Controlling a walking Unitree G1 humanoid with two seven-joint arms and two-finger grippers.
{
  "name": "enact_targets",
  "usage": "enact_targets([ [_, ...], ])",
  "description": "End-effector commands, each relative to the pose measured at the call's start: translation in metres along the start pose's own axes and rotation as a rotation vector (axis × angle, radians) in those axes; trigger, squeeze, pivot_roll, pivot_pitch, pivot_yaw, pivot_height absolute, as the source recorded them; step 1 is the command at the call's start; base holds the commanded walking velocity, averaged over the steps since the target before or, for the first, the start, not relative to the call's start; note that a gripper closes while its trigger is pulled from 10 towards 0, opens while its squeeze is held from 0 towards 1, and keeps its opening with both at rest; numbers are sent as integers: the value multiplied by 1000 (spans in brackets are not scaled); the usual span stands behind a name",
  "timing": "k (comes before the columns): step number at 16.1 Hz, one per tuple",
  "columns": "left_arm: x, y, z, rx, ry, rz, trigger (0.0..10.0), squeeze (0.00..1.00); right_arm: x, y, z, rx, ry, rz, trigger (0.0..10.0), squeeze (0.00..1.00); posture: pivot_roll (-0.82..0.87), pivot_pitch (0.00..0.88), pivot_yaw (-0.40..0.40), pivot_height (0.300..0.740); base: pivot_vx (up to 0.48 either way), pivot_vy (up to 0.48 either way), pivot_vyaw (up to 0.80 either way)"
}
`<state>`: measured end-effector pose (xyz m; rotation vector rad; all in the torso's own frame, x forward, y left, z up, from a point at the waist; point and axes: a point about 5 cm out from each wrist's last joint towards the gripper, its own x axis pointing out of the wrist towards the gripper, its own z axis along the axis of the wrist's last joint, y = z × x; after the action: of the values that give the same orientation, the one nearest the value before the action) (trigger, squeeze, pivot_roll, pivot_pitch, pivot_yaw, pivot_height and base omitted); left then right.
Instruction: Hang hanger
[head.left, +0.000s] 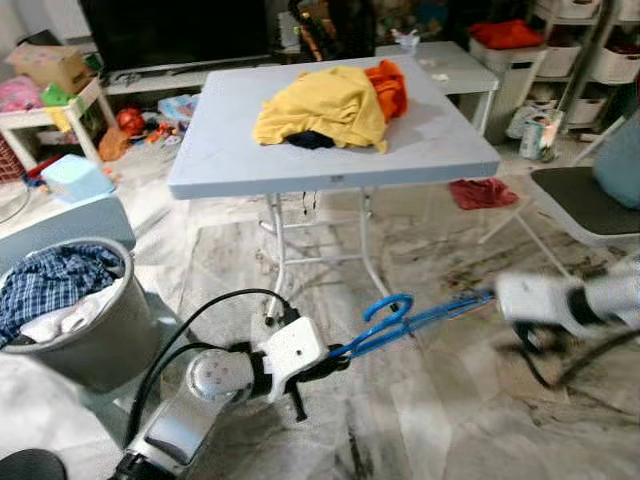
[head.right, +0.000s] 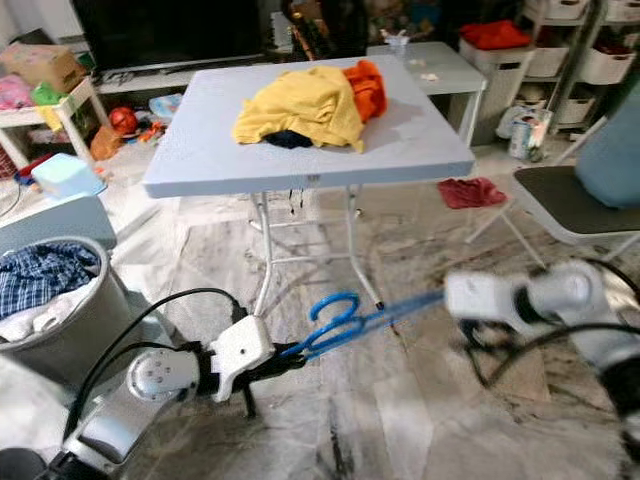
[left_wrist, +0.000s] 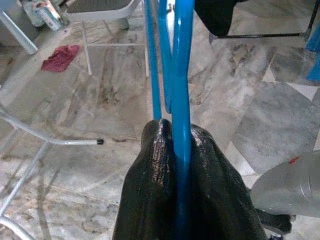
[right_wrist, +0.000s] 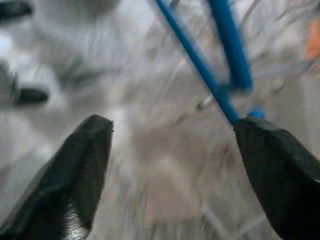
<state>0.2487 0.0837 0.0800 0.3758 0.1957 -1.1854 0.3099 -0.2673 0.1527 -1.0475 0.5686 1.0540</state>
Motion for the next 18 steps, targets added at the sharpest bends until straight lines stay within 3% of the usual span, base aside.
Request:
enact_targets([
  [1,1,1,2,27,1,-5,10000,0,-4,-10,16,-48,-69,-41,510,0,-142,0,47,740,0,0,0],
  [2,2,1,1,27,2,-5,10000,0,-6,-11,17,-81,-41,-38,10000,0,-142,0,48,740,0,0,0],
  [4,2,1,1,27,3,-4,10000,0,-9,-18,16,-112,-16,-83,10000,0,-140,0,47,740,0,0,0],
  [7,3,2,0,27,1,-1,10000,0,-9,-17,26,-102,-93,-69,10000,0,-141,0,48,740,0,0,0],
  [8,3,2,1,28,0,-1,10000,0,-8,-15,33,-85,-143,-49,9529,0,-143,0,50,740,0,0,0],
  [9,4,1,1,30,-3,-2,10000,0,-8,-11,38,-68,-190,-4,0,0,-143,0,51,740,0,0,0],
  [11,6,2,3,36,-8,-5,10000,0,-5,1,38,-66,-191,103,0,0,-144,0,52,740,0,0,0],
  [18,10,-4,4,39,-16,-30,10000,0,27,24,33,-83,-130,148,0,0,-147,0,52,740,0,0,0],
])
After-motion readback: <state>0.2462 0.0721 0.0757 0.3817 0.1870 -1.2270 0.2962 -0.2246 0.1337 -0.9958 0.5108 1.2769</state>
